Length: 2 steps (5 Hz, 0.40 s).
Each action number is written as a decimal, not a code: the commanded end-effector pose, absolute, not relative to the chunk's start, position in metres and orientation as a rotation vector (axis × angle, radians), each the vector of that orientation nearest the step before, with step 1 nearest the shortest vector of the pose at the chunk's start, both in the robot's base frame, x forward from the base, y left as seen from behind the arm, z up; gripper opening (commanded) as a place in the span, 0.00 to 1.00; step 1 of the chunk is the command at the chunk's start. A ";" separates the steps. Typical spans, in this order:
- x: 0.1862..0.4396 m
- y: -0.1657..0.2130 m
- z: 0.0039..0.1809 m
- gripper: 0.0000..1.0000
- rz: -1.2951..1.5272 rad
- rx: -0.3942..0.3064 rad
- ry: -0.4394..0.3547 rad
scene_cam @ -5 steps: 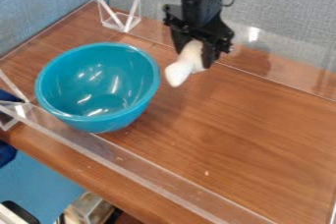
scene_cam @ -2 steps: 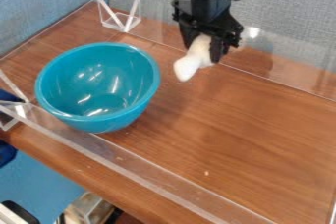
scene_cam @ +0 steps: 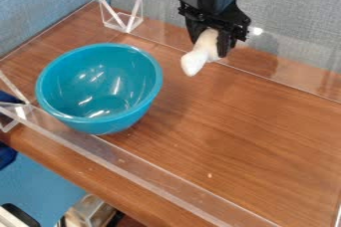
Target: Put the mushroom in the blue bowl
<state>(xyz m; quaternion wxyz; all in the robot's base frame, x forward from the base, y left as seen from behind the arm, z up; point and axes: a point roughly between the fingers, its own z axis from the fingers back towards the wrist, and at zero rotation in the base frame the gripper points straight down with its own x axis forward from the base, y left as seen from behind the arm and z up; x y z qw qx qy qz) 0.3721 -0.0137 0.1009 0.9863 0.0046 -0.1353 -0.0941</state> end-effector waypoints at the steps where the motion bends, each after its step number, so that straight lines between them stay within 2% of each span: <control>1: 0.358 0.020 0.128 0.00 -0.046 0.054 -0.312; 2: 0.338 0.054 0.124 0.00 0.100 0.089 -0.282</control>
